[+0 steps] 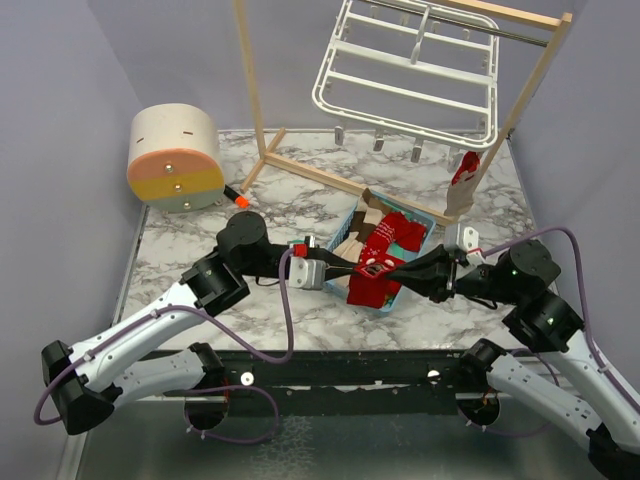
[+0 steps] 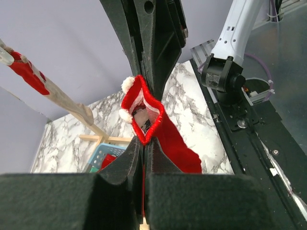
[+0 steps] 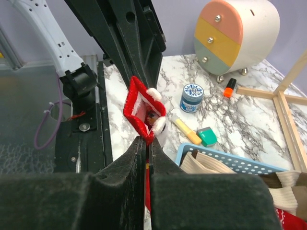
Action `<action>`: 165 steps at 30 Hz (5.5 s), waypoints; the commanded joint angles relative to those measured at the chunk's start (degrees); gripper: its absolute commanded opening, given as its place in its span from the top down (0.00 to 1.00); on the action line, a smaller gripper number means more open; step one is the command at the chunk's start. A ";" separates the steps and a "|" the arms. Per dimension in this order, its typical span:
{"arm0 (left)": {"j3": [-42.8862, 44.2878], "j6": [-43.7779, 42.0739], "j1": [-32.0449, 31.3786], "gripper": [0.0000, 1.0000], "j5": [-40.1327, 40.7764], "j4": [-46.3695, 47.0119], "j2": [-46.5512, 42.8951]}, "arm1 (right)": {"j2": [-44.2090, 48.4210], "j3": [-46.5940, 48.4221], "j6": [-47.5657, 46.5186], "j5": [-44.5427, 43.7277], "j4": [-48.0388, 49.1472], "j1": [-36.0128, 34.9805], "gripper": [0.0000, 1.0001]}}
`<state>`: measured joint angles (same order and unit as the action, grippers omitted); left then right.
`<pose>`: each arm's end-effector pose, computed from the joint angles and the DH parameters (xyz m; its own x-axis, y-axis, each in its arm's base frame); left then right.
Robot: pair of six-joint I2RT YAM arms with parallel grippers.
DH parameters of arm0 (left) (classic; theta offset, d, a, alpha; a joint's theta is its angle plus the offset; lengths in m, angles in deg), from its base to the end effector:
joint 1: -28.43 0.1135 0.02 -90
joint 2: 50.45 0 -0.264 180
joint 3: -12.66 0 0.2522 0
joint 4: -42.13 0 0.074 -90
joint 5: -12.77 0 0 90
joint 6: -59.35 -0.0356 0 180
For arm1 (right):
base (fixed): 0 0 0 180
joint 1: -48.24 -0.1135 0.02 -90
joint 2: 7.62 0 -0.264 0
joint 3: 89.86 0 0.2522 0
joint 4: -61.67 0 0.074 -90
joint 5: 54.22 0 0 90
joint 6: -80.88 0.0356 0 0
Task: Clip the socks to the hanger
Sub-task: Pick up the sock from the bin, then move the hanger to the clothesline.
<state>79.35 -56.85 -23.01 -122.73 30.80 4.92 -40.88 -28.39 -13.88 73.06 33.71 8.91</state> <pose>0.1149 -0.1849 0.3802 0.4382 -0.0532 -0.8973 0.8907 -0.1085 0.4414 0.0821 0.0952 0.3780 0.0841 -0.0165 -0.9963 -0.9692 0.2310 -0.0856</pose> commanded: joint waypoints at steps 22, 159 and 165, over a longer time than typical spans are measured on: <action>-1.07 3.06 -0.53 1.00 8.30 7.32 2.68 | 0.90 12.78 4.45 -32.38 -17.31 -0.31 0.62; -2.69 18.78 -1.03 1.00 20.40 24.02 11.64 | -13.59 22.79 23.25 -89.26 -5.93 -0.31 0.48; -2.91 18.87 -1.03 1.00 20.53 24.02 11.21 | -12.99 22.70 23.89 -87.34 -6.72 -0.31 0.48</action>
<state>76.42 -38.38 -23.81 -102.40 53.16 17.23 -54.52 -6.84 9.90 -15.96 28.81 8.87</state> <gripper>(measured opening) 0.025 0.520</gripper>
